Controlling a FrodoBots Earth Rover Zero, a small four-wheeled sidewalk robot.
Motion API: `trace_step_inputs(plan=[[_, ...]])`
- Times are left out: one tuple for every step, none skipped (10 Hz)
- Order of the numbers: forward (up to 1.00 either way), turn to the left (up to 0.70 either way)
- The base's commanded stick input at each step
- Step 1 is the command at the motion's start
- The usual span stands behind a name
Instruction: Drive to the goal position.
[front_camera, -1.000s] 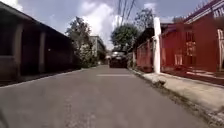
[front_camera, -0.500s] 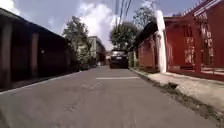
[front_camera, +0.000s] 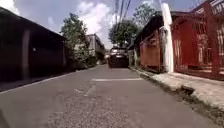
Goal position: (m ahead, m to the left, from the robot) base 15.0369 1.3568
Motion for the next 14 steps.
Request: trace_step_inputs(plan=[[1.00,0.00],[1.00,0.00],[1.00,0.00],[1.00,0.00],[1.00,0.00],[1.00,0.00],[1.00,0.00],[1.00,0.00],[1.00,0.00],[1.00,0.00],[1.00,0.00],[1.00,0.00],[1.00,0.00],[1.00,0.20]])
